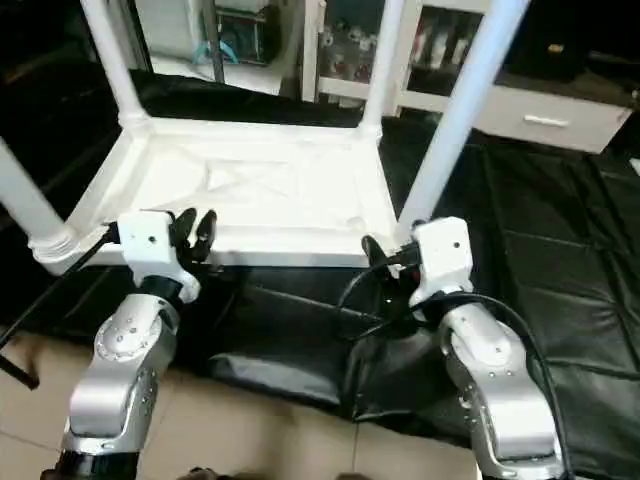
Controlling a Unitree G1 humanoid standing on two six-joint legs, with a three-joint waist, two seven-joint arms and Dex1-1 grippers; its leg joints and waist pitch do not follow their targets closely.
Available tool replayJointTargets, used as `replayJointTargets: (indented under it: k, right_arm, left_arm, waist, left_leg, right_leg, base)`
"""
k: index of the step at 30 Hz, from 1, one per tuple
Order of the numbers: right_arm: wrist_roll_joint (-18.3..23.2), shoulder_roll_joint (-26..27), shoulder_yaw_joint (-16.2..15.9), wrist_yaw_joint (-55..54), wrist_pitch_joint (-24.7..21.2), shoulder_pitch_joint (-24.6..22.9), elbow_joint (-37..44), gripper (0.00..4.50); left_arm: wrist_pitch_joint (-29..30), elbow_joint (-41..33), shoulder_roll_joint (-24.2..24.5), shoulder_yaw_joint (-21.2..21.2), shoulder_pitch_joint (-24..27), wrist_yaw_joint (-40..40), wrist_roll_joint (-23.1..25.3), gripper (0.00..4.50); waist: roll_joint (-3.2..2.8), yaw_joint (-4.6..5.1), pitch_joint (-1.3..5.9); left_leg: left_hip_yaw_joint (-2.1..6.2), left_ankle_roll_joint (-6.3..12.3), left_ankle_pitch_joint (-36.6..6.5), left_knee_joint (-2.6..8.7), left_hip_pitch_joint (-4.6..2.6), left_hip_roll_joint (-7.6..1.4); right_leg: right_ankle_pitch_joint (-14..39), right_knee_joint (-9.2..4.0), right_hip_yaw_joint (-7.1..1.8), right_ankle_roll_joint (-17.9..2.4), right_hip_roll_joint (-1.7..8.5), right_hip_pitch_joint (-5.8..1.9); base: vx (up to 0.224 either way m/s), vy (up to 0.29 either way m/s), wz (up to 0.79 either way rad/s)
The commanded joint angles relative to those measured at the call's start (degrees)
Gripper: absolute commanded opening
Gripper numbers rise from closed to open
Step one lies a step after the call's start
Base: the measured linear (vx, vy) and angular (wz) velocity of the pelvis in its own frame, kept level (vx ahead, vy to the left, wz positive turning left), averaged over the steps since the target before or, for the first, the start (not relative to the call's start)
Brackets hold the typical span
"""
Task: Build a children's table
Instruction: Rotate table base
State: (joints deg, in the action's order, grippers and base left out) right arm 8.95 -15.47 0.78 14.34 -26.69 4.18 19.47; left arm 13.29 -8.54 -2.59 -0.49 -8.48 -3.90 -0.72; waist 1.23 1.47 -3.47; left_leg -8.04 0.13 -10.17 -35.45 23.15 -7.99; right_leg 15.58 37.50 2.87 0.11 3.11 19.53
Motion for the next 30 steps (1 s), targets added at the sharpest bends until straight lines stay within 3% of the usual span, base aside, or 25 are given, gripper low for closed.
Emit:
replayJointTargets:
  k: [1,4,6,8,9,10,11,13,14,15,16,17,18,19,20,21,22,23,24,25,26,27,28,29,30]
  right_arm:
    - [0.5,-0.1,0.4,0.2,-0.5,0.3,-0.6,3.79]
    - [0.3,0.2,0.4,0.2,-0.7,0.6,-1.1,3.79]
    - [0.3,0.3,0.3,0.2,-0.8,0.7,-1.1,3.79]
    - [0.5,0.3,0.3,0.2,-0.8,0.4,-0.8,3.79]
    - [0.5,0.3,0.3,0.2,-0.9,0.3,-0.7,3.79]
    - [0.6,0.4,0.4,0.1,-0.9,0.2,-0.6,3.79]
    - [0.7,0.4,0.6,0.0,-1.0,0.0,-0.4,3.79]
    - [0.7,0.4,0.7,0.0,-1.0,-0.1,-0.4,3.79]
    - [0.7,0.4,0.9,-0.1,-0.9,-0.2,-0.4,3.79]
    - [0.7,0.3,1.2,-0.1,-0.8,-0.4,-0.4,3.79]
    - [0.7,0.3,1.3,-0.1,-0.8,-0.5,-0.4,3.79]
    - [0.7,0.3,1.4,-0.2,-0.8,-0.5,-0.2,3.79]
    - [0.7,0.2,1.6,-0.1,-0.9,-0.7,-0.1,3.79]
    - [0.7,0.2,1.7,-0.1,-0.9,-0.7,-0.1,3.79]
    - [0.5,0.0,1.9,-0.2,-1.0,-0.7,-0.1,3.79]
    - [0.5,0.0,1.9,-0.2,-1.0,-0.7,-0.1,3.79]
    - [0.5,-0.2,2.0,-0.3,-1.6,-0.7,-0.2,3.79]
    - [0.5,-0.4,2.2,-0.3,-2.1,-0.7,-0.4,3.79]
    - [0.5,-0.6,2.3,-0.3,-2.2,-0.6,-0.6,3.79]
    - [0.6,-0.8,2.5,-0.2,-2.4,-0.3,-0.6,3.79]
    - [0.7,-0.8,2.6,-0.2,-2.5,-0.1,-0.6,3.79]
    - [0.8,-1.0,2.7,-0.2,-2.6,0.1,-0.6,3.79]
    - [0.8,-1.0,3.0,-0.4,-2.8,0.7,-0.3,3.79]
    - [0.9,-0.9,3.2,-0.6,-2.9,0.8,-0.2,3.79]
    - [0.8,-0.6,3.2,-0.9,-3.0,1.4,-0.1,3.79]
  left_arm:
    - [0.8,-1.1,0.4,-0.4,0.5,1.2,1.4,1.4]
    - [0.9,-1.3,0.5,-0.5,0.6,2.3,2.1,1.4]
    - [0.9,-1.5,0.4,-0.4,0.7,2.4,2.3,1.4]
    - [1.3,-2.0,0.4,-0.6,0.9,2.4,2.3,1.4]
    - [1.4,-2.2,0.5,-0.6,1.0,2.3,2.3,1.4]
    - [1.6,-2.4,0.5,-0.6,1.1,2.3,2.2,1.4]
    - [1.9,-2.7,0.6,-0.7,1.2,2.4,2.1,1.4]
    - [2.1,-2.8,0.6,-0.9,1.3,2.5,2.0,1.4]
    - [2.3,-2.9,0.6,-1.0,1.4,2.4,2.0,1.4]
    - [2.4,-3.0,0.6,-1.4,1.4,2.4,2.1,1.4]
    - [2.5,-3.1,0.6,-1.4,1.4,2.4,2.2,1.4]
    - [2.6,-3.2,0.6,-1.4,1.5,2.4,2.2,1.4]
    - [2.7,-3.3,0.7,-1.5,1.4,2.3,2.3,1.4]
    - [2.7,-3.2,0.7,-1.6,1.4,2.2,2.4,1.4]
    - [3.0,-3.2,0.3,-1.1,1.3,2.2,1.4,1.4]
    - [3.0,-3.2,0.3,-1.1,1.3,2.2,1.4,1.4]
    - [2.8,-3.2,0.3,-1.0,1.2,2.3,1.6,1.4]
    - [2.7,-3.2,0.4,-1.1,1.0,2.5,1.7,1.4]
    - [3.3,-3.4,0.4,-1.0,0.9,2.5,1.5,1.4]
    - [4.3,-3.7,0.7,-1.0,0.8,2.2,1.4,1.4]
    - [5.0,-3.8,0.9,-1.0,0.7,1.9,1.1,1.4]
    - [4.6,-4.2,1.0,-1.0,0.7,1.6,0.8,1.4]
    - [4.5,-5.1,1.6,-1.2,0.8,1.6,1.2,1.4]
    - [4.6,-5.4,1.9,-1.3,0.9,1.6,1.4,1.4]
    - [5.2,-6.0,2.6,-1.5,1.3,0.9,1.4,1.4]
  waist:
    - [0.33,0.17,2.14]
    - [0.47,0.28,2.26]
    - [-0.08,0.62,2.41]
    - [-0.79,1.22,2.55]
    - [-1.31,1.4,2.63]
    - [-1.04,1.54,2.64]
    - [-1.17,1.48,2.67]
    - [-0.35,1.75,2.74]
    - [0.08,1.72,2.91]
    - [1.21,1.76,3.04]
    - [3.34,0.76,3.6]
    - [4.17,-0.46,4.25]
    - [3.79,-0.98,3.83]
    - [3.79,-0.92,4.0]
    - [3.41,-0.8,4.25]
    - [1.96,-0.4,4.21]
    - [-1.5,-0.35,4.79]
    - [-2.14,0.52,5.04]
    - [-1.62,0.92,5.42]
    - [-0.7,0.78,5.24]
    - [-0.43,0.02,4.41]
    - [1.69,-0.79,4.76]
    - [3.78,-1.53,4.93]
    - [3.17,-2.81,4.32]
    - [3.28,-3.08,3.86]
  left_leg:
    - [2.55,-1.6,-21.6,5.59,-2.19,-5.77]
    - [2.7,-6.34,-26.4,6.02,-2.54,-5.52]
    - [4.03,-10.16,-28.5,6.94,-3.19,-6.68]
    - [6.31,-13.05,-31.8,8.59,-3.76,-9.13]
    - [8.27,-13.21,-33.6,10.42,-4.02,-11.7]
    - [8.81,-10.83,-33.8,11.64,-3.96,-13.15]
    - [8.92,-10.09,-33.8,12.34,-3.75,-13.6]
    - [8.27,-4.64,-33.4,12.4,-3.49,-12.99]
    - [7.03,-1.46,-32.7,11.66,-2.76,-11.29]
    - [4.73,1.13,-32.1,9.61,-2.25,-8.22]
    - [-0.86,4.43,-23.5,-0.57,-1.12,0.63]
    - [-2.31,6.51,-17.7,-7.14,0.4,2.28]
    - [-1.65,6.74,-12.1,-9.59,3.62,1.53]
    - [-1.19,6.13,-11.4,-9.67,4.41,1.4]
    - [-0.82,5.78,-12.1,-9.1,3.63,1.66]
    - [-0.2,6.91,-11.0,-5.75,2.29,0.81]
    - [2.95,8.36,-6.5,0.02,-1.83,-5.39]
    - [9.14,13.94,-3.9,3.97,-4.01,-14.97]
    - [9.81,19.65,5.7,4.72,-5.83,-18.23]
    - [8.01,25.47,18.0,2.47,-5.6,-13.78]
    - [5.85,26.88,20.3,2.32,-3.72,-11.73]
    - [1.9,20.55,12.1,-0.01,-0.5,-4.83]
    - [0.48,12.82,0.5,-1.88,1.0,-1.28]
    - [0.83,7.91,-4.8,-0.96,1.08,-2.12]
    - [0.71,0.1,-13.3,0.44,-0.87,-3.14]
  right_leg:
    - [12.6,-6.09,-2.57,-10.6,5.1,-0.49]
    - [13.8,-6.59,-2.86,-7.8,5.12,0.21]
    - [8.9,-5.8,-2.15,-6.0,3.52,0.39]
    - [3.8,-4.19,-0.97,-4.0,2.11,0.41]
    - [2.3,-1.87,-0.31,-2.9,1.68,0.71]
    - [2.3,-0.05,-0.14,-2.1,1.67,1.29]
    - [2.4,0.89,0.07,-2.3,1.51,1.5]
    - [2.8,1.12,-0.47,-2.9,2.22,1.67]
    - [2.4,-0.95,-0.96,-6.6,3.14,1.19]
    - [4.0,-4.47,-1.1,-14.6,3.86,1.17]
    - [9.7,-10.05,-1.34,-23.8,4.93,0.07]
    - [12.6,-11.29,-2.31,-26.0,6.6,-1.4]
    - [9.8,-10.29,-3.41,-26.6,7.5,-2.79]
    - [6.3,-9.59,-3.13,-26.3,7.23,-3.34]
    - [3.4,-9.9,-2.11,-23.5,6.3,-2.89]
    - [5.9,-11.09,-0.44,-16.3,4.72,-2.31]
    - [7.5,-11.62,2.65,-5.7,2.3,-1.5]
    - [8.1,-5.05,4.0,0.0,1.0,1.14]
    - [10.7,3.56,2.16,3.8,2.17,5.56]
    - [3.5,5.29,-0.85,3.0,3.22,7.96]
    - [-0.7,3.7,-2.14,1.7,3.53,7.31]
    - [-6.2,-2.98,-4.82,2.8,4.7,3.27]
    - [-0.6,-5.83,-5.97,4.3,7.31,1.35]
    - [8.3,-6.51,-6.15,4.9,8.7,0.61]
    - [28.5,-7.37,-5.57,6.0,7.38,1.28]
  base:
    - [-0.065,0.054,-0.09]
    - [-0.065,0.063,-0.08]
    - [-0.045,0.066,-0.07]
    - [0.0,0.0,0.0]
    - [0.0,0.0,0.0]
    - [-0.023,-0.056,0.0]
    - [-0.023,-0.056,0.0]
    - [-0.022,-0.102,-0.02]
    - [-0.041,-0.208,-0.07]
    - [-0.033,-0.241,-0.04]
    - [-0.05,-0.359,-0.05]
    - [-0.025,-0.231,-0.01]
    - [-0.022,-0.22,-0.1]
    - [-0.021,-0.186,-0.05]
    - [-0.021,-0.186,-0.05]
    - [-0.045,-0.166,0.11]
    - [-0.045,-0.138,0.16]
    - [-0.045,-0.138,0.16]
    - [-0.029,-0.114,0.08]
    - [-0.048,-0.116,0.05]
    - [-0.048,-0.116,0.05]
    - [-0.072,-0.143,0.01]
    - [-0.091,-0.159,-0.16]
    - [-0.091,-0.159,-0.16]
    - [-0.091,-0.142,-0.12]
